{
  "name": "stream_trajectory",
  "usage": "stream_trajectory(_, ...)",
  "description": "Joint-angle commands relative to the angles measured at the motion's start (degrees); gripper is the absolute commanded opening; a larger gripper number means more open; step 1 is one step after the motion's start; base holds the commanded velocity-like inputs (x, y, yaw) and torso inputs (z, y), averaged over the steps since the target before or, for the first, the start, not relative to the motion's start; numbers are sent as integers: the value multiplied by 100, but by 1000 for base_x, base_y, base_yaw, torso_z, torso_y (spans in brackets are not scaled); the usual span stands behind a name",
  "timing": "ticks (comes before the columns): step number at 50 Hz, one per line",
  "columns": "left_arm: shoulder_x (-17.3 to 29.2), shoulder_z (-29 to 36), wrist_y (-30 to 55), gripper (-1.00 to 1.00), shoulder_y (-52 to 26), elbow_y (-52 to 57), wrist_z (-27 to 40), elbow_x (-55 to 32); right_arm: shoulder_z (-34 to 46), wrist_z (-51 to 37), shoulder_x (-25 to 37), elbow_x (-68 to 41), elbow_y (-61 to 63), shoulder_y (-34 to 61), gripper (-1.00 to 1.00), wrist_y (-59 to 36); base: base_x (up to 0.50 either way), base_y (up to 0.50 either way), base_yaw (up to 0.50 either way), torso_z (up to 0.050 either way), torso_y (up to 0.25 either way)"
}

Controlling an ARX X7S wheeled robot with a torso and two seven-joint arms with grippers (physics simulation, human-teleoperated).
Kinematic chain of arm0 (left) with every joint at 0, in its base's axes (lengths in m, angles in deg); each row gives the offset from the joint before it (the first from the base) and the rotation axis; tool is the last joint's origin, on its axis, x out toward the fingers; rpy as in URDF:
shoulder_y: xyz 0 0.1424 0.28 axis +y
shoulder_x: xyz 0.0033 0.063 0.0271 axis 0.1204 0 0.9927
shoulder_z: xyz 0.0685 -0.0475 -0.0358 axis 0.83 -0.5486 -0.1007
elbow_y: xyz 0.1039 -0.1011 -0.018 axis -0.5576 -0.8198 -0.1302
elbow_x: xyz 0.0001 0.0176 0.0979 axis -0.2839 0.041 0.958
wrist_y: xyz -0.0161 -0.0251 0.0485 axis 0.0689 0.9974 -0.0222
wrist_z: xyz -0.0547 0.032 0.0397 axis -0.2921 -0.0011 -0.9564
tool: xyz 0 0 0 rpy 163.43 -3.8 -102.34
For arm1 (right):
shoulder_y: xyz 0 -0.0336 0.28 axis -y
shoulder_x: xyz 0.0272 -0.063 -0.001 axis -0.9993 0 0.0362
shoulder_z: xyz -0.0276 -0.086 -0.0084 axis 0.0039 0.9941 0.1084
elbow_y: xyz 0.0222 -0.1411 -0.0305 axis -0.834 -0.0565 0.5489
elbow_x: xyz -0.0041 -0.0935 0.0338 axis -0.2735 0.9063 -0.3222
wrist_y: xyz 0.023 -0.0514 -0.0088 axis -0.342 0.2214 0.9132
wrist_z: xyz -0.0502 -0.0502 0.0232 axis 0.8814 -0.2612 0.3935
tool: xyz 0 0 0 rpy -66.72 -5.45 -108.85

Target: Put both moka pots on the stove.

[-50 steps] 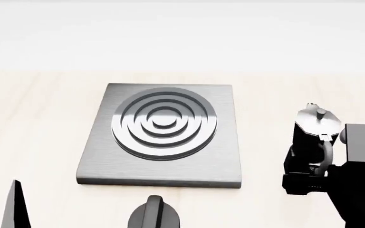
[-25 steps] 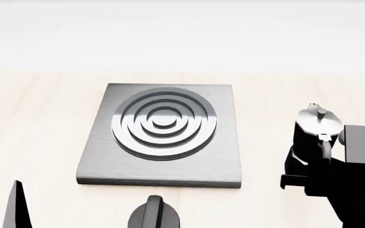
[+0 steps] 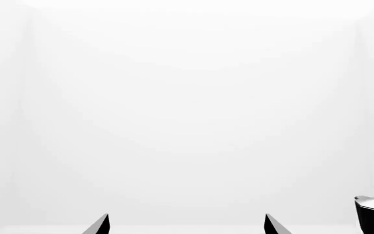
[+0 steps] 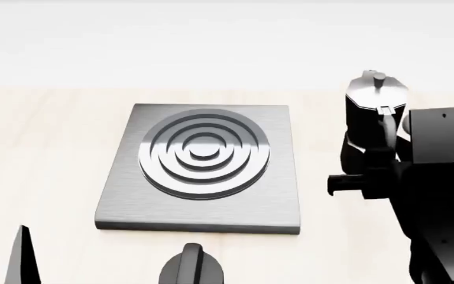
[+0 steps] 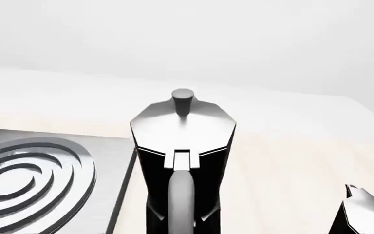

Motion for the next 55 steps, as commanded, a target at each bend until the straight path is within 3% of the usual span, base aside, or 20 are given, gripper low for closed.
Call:
stream_trajectory(1,38,48,81,100,-25,12,2,-18,222,-11,-120,13,807,342,-100,-182,0,0,0,0,0)
stream_trajectory(10,53,51,157,100,-49,18,12,-110,299,227,-459,-184,576,815,-100,-152,0,0,0,0,1)
stream_trajectory(22,121,29,252,100,-83,1,26,-148,989,935,-1257,360,-1421,1628,-100,1142,0,0,0,0,1)
stream_trajectory(41,122,43,317,100,-182,-215,8,-304,1231,1413,-2305,636,-3585,2310,-100,2838,0,0,0,0,1)
stream_trajectory(48,132,31,312,100,-180,-260,3,-381,1295,1680,-2749,675,-5021,2593,-100,3821,0,0,0,0,1)
stream_trajectory(55,137,-14,89,100,-114,-313,2,-382,2275,1563,-2808,-251,-5653,2825,-100,4390,0,0,0,0,0)
